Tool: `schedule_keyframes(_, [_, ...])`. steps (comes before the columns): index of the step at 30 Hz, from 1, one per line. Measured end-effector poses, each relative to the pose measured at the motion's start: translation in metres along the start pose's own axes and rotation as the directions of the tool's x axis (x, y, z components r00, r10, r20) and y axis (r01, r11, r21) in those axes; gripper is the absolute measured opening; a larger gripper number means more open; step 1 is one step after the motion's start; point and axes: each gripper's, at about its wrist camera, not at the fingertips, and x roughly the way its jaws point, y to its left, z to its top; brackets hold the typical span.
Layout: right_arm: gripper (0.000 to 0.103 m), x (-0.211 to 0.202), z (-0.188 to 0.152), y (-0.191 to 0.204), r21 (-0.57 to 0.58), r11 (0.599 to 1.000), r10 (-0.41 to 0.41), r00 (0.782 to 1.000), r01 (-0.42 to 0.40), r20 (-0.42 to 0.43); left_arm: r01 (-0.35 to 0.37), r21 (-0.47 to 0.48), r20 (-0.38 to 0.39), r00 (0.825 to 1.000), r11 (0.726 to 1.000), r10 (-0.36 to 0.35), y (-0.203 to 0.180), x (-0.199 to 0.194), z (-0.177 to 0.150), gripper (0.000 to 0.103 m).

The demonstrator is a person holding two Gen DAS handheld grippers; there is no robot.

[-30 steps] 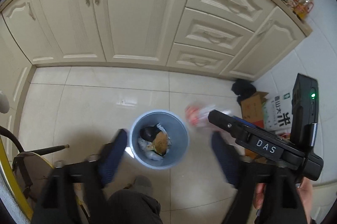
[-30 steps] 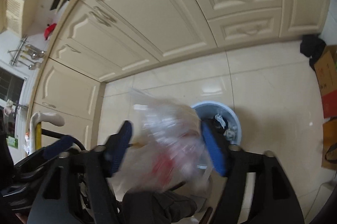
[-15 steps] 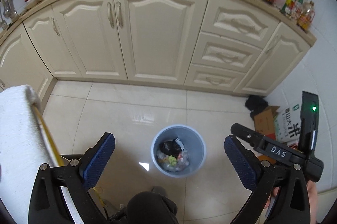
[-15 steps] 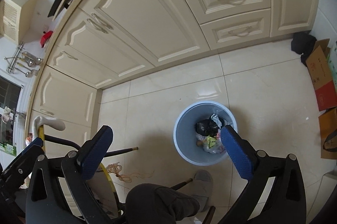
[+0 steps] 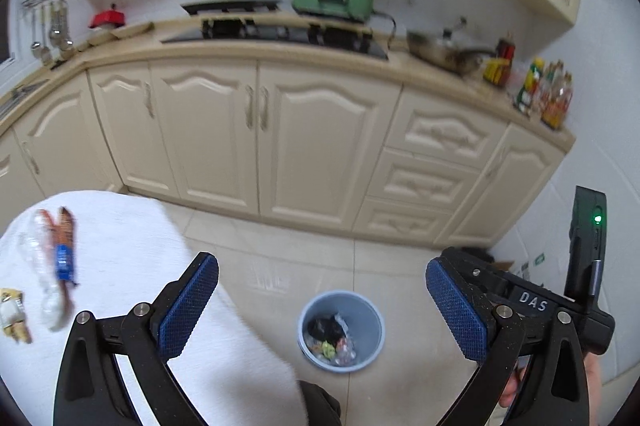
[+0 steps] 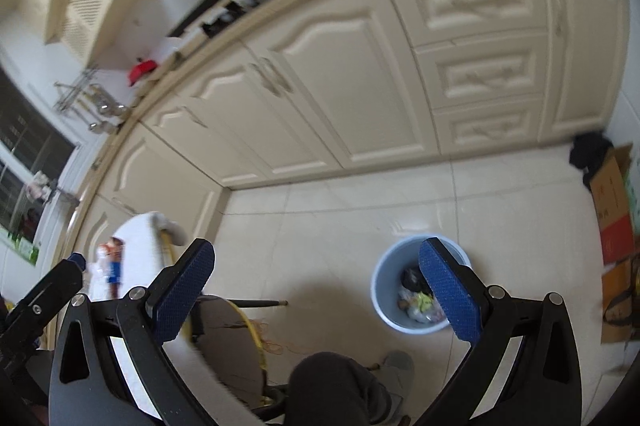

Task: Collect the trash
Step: 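Swing both tools back over the table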

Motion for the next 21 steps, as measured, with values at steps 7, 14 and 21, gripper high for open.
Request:
schedule_keyframes(7, [0.103, -0.031, -0.003, 0.072, -0.114, 0.991, 0.076, 0.995, -0.069, 0.058, -0.037, -0.070, 0.106, 0.993, 0.997, 0.044, 0.062, -0.116, -0.045, 0.102])
schedule_keyframes(14, [0.103, -0.045, -0.019, 0.142, -0.243, 0.961, 0.152, 0.987, -0.134, 0.056, -0.100, -0.151, 0.185, 0.975, 0.983, 0.127, 0.099, -0.201, -0.090, 0.102])
schedule_keyframes(21, [0.103, -0.055, -0.037, 0.206, -0.370, 0.908, 0.229, 0.973, -0.199, 0.040, -0.170, -0.238, 0.244, 0.943, 0.956, 0.228, 0.125, -0.275, -0.138, 0.102])
